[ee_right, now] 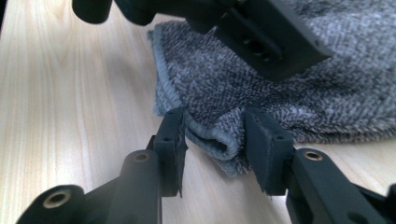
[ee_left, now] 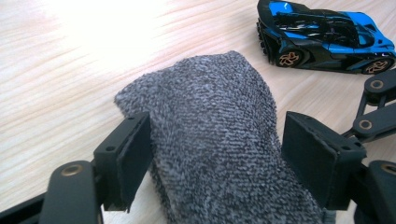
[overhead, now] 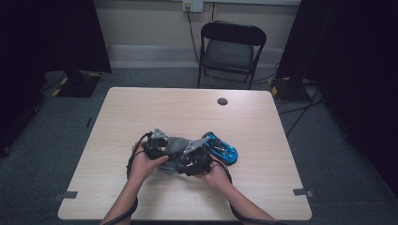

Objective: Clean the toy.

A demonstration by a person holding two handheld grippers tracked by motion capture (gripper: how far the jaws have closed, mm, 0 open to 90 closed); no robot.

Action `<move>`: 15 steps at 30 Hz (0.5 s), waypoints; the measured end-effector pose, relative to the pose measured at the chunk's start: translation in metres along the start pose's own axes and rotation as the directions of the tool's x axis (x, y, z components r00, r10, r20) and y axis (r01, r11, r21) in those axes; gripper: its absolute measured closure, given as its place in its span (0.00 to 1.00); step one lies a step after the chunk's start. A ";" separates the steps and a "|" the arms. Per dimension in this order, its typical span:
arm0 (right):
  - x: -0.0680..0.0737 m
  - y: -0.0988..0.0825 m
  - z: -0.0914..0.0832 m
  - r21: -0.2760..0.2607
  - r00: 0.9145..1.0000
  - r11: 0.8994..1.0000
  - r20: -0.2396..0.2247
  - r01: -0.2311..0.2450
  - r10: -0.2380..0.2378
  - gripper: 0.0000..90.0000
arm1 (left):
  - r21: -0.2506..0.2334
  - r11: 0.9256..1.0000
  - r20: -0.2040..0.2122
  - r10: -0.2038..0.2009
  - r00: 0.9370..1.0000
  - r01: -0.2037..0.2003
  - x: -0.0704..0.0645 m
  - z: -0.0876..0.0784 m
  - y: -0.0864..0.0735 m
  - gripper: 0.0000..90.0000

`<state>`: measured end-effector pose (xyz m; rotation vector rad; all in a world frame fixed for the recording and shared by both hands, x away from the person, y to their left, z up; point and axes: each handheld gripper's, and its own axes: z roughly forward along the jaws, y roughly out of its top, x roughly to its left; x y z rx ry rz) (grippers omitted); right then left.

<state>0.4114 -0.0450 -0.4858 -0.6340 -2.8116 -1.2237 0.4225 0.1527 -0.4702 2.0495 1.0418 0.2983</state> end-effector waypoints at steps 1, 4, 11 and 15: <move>0.001 0.000 0.000 0.000 1.000 1.000 0.001 0.005 -0.005 0.62 | -0.006 1.000 -0.003 0.003 1.000 -0.003 0.000 -0.003 0.000 0.29; 0.001 -0.002 -0.008 0.003 1.000 1.000 0.013 0.014 -0.014 0.59 | -0.017 1.000 0.004 0.008 1.000 -0.008 -0.003 -0.009 0.000 0.31; -0.011 -0.018 -0.036 -0.011 0.998 1.000 0.063 -0.018 0.019 0.49 | -0.016 0.999 0.008 0.047 0.999 -0.047 -0.013 -0.021 -0.001 0.37; -0.016 -0.031 -0.048 -0.009 0.994 0.999 0.102 -0.036 0.037 0.42 | 0.015 0.998 -0.014 0.068 0.998 -0.067 -0.021 -0.019 -0.005 0.37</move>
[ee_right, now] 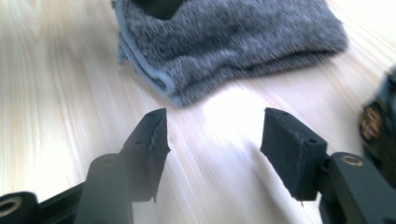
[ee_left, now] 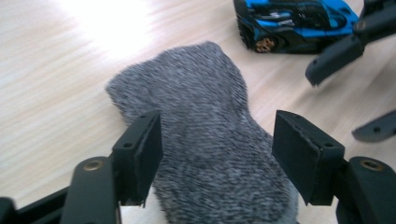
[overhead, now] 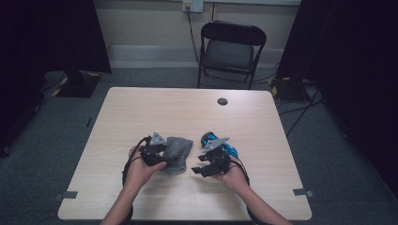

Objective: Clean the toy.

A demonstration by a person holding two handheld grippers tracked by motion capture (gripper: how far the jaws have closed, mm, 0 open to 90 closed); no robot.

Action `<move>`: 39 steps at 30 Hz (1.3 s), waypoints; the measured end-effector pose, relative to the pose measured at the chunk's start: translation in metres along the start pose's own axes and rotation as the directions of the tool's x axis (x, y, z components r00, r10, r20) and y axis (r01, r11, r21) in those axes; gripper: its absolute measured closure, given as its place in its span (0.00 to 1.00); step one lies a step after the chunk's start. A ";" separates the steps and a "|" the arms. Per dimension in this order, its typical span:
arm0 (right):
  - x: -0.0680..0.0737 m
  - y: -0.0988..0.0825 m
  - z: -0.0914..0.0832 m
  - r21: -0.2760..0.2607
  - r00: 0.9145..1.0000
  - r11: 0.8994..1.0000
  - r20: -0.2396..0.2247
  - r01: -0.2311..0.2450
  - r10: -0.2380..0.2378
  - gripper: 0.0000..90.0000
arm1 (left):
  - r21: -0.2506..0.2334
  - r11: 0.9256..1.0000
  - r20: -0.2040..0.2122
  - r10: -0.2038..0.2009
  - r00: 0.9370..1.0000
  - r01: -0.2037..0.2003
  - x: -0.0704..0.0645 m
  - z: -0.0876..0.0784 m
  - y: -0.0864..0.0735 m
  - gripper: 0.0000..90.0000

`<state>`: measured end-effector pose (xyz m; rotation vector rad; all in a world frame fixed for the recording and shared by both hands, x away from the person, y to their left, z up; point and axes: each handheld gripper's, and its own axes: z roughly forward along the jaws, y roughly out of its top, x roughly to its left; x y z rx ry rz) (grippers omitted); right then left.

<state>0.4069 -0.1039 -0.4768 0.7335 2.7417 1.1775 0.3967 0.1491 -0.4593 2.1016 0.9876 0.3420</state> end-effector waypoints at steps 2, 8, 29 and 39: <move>-0.003 -0.002 -0.004 0.000 1.000 1.000 0.020 0.002 -0.002 0.39 | 0.030 1.000 -0.001 0.003 1.000 -0.003 -0.005 0.007 -0.004 0.41; -0.014 0.002 -0.022 -0.060 0.996 0.998 0.083 -0.025 0.030 0.28 | 0.057 0.998 -0.005 -0.022 1.000 0.023 -0.005 0.016 -0.012 0.44; -0.075 0.015 0.006 0.014 0.959 0.994 0.266 -0.108 0.100 0.16 | 0.055 0.997 -0.005 -0.045 0.999 0.046 0.002 0.017 -0.021 0.64; -0.081 0.012 0.017 0.055 0.955 0.991 0.279 -0.121 0.101 0.17 | 0.054 0.997 -0.004 -0.049 0.999 0.049 0.003 0.017 -0.021 0.64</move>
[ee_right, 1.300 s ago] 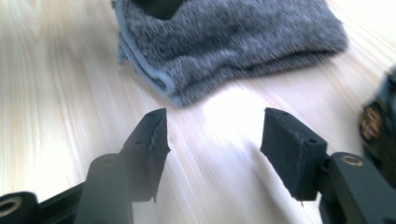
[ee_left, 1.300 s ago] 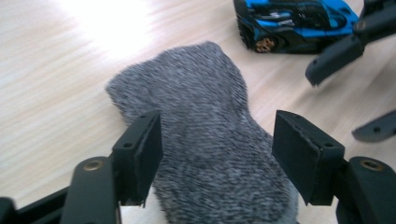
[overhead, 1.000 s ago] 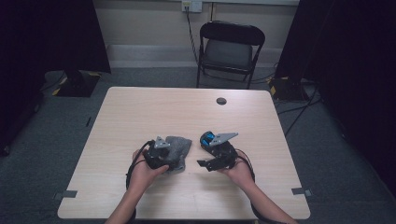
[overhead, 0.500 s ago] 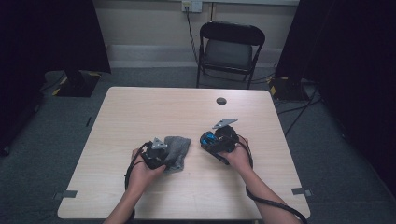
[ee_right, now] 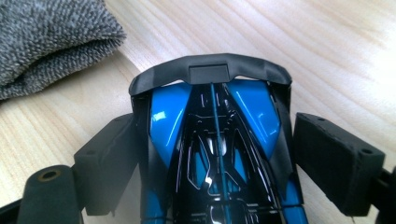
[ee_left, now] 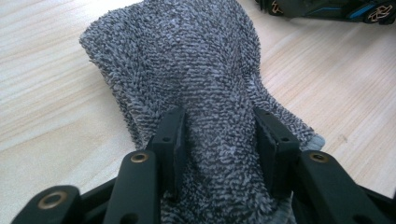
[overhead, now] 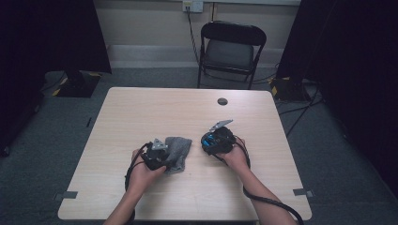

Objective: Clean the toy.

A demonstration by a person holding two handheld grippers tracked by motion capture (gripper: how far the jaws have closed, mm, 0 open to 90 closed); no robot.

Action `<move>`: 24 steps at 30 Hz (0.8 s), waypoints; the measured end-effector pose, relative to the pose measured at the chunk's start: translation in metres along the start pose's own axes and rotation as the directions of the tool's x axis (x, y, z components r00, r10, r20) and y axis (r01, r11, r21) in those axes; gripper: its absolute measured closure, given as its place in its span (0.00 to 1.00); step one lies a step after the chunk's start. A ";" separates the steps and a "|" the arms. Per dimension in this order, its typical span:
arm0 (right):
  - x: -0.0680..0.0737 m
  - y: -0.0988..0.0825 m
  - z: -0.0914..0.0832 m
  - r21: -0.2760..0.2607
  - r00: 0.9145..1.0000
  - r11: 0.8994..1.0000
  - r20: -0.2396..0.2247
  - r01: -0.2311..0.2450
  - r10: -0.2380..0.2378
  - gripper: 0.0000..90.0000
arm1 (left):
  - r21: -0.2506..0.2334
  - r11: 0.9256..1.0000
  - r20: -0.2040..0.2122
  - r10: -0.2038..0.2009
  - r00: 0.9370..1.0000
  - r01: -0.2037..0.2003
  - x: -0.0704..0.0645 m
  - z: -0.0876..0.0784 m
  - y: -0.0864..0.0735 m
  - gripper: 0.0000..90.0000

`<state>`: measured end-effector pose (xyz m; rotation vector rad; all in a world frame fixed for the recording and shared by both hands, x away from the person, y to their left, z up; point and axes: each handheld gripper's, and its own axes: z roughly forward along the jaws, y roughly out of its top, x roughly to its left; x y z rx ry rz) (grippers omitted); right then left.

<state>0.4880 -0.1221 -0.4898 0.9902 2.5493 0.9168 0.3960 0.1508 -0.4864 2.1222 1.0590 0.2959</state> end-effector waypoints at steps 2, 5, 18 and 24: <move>0.000 -0.001 0.003 0.007 1.000 1.000 0.001 0.008 -0.008 0.18 | -0.004 1.000 0.003 -0.005 1.000 0.005 0.000 0.000 0.000 0.64; 0.000 0.000 0.004 -0.005 1.000 1.000 -0.006 0.000 0.000 0.19 | -0.004 1.000 0.004 -0.004 1.000 0.004 0.000 0.000 0.000 0.64; -0.003 0.003 0.004 0.004 0.999 1.000 -0.037 0.029 -0.029 0.28 | -0.003 1.000 0.007 0.001 1.000 -0.001 0.001 0.000 0.000 0.63; -0.002 0.004 0.004 0.010 0.999 1.000 -0.031 0.024 -0.024 0.28 | -0.004 1.000 0.011 -0.014 1.000 0.014 0.002 -0.002 0.001 0.62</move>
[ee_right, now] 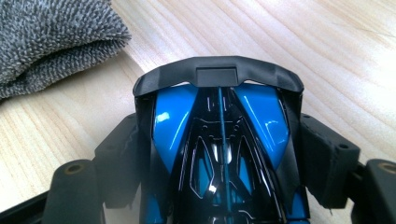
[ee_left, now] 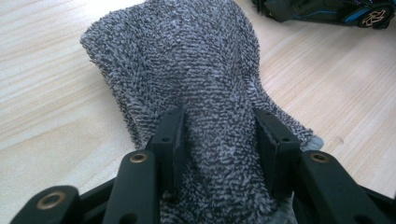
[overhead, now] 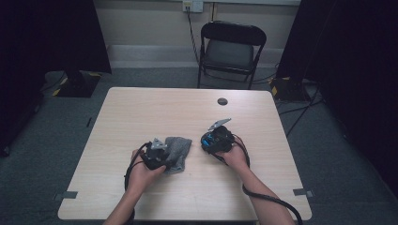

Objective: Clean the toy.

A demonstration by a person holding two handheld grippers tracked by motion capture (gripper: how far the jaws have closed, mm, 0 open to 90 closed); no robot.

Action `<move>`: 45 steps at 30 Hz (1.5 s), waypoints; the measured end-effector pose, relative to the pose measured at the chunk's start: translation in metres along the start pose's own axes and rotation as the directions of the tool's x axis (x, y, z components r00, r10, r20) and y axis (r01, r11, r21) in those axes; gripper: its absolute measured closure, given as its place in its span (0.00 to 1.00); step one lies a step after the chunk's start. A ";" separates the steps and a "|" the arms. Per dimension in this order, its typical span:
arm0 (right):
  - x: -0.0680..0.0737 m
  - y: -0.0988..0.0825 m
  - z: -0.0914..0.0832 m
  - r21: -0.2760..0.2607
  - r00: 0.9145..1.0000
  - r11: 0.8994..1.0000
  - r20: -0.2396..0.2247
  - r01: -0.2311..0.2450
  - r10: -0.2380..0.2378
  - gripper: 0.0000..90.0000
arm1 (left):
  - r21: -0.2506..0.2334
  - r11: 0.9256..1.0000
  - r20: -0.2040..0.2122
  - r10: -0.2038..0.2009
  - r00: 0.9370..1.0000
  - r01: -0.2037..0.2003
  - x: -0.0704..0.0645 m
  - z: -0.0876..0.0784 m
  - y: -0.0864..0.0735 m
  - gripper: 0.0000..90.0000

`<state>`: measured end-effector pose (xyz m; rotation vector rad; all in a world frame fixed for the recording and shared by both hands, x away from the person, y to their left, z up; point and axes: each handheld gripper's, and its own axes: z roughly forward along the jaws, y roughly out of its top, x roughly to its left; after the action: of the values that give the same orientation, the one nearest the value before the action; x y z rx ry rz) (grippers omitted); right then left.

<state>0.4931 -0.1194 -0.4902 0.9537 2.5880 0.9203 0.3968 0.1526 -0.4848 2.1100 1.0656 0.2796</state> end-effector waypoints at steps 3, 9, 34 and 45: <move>0.001 -0.002 -0.001 -0.014 1.000 1.000 0.011 -0.011 0.011 0.28 | -0.001 1.000 -0.026 -0.009 1.000 0.009 -0.001 -0.002 0.002 0.56; 0.002 -0.004 -0.002 -0.018 1.000 1.000 0.022 -0.019 0.019 0.28 | -0.016 0.999 -0.075 -0.032 0.997 0.031 -0.002 0.003 0.001 0.49; -0.003 -0.012 -0.037 -0.150 0.997 0.986 -0.023 -0.077 0.074 0.28 | -0.061 0.998 -0.057 -0.003 0.998 -0.001 0.001 -0.008 0.014 0.85; 0.012 0.000 -0.065 -0.215 0.997 0.976 -0.071 -0.036 0.021 0.28 | -0.137 0.990 -0.043 0.028 0.999 -0.034 -0.001 -0.014 0.073 0.85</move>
<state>0.4573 -0.1429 -0.4403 0.9155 2.4692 1.2325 0.4329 0.1315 -0.4235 2.0060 1.0088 0.4021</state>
